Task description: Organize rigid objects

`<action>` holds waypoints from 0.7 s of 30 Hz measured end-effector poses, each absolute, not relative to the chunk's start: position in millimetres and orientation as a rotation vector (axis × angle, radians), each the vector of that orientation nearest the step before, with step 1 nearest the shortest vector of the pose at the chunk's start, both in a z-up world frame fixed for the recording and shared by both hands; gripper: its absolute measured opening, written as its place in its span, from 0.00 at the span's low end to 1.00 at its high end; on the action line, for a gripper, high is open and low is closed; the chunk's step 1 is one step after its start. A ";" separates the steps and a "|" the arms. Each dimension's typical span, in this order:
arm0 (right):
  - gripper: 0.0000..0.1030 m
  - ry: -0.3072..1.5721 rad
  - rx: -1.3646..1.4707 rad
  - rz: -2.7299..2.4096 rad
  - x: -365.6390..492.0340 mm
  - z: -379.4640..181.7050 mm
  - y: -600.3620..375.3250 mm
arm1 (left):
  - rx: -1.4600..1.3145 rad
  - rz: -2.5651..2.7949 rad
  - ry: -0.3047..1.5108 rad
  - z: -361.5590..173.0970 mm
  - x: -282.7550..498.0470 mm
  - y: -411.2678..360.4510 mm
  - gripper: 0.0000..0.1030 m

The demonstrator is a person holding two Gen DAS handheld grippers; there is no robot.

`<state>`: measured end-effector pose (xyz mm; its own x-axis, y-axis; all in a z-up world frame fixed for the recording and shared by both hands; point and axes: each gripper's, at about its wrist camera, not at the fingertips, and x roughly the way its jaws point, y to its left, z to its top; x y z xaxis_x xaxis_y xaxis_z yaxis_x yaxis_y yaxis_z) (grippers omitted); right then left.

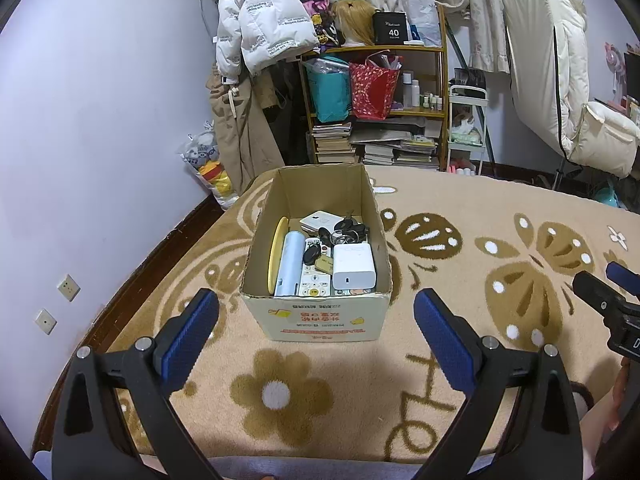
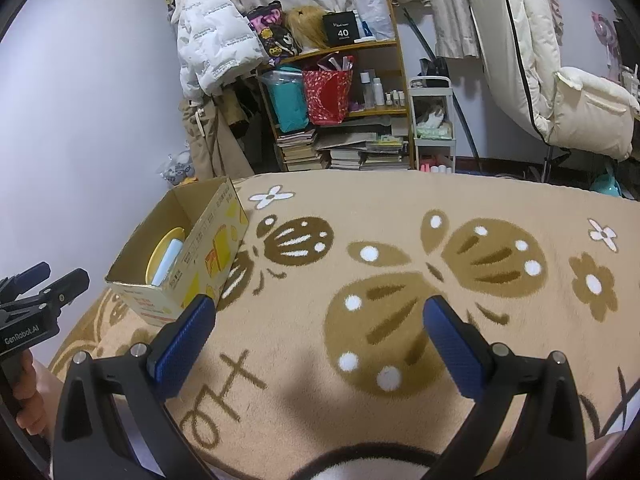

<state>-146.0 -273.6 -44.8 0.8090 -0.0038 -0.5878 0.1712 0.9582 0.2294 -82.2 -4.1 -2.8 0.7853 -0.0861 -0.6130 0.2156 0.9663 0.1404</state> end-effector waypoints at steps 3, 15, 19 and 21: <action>1.00 0.622 0.281 -0.096 -145.9 -44.7 -273.0 | 0.218 -0.158 0.657 -4.2 -81.0 -4.8 0.95; 1.00 0.621 0.278 -0.095 -146.3 -45.0 -273.7 | 0.220 -0.160 0.657 -4.5 -80.5 -5.4 0.95; 1.00 0.621 0.280 -0.097 -146.2 -45.2 -273.3 | 0.222 -0.150 0.656 -5.1 -80.8 -5.9 0.95; 1.00 0.622 0.280 -0.095 -146.1 -45.0 -272.8 | 0.220 -0.148 0.651 -5.1 -81.7 -6.6 0.95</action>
<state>-146.1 -272.8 -45.0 0.8096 -0.0037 -0.5870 0.1711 0.9581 0.2299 -81.7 -6.6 -5.1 0.7863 -0.0670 -0.6142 0.2044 0.9663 0.1563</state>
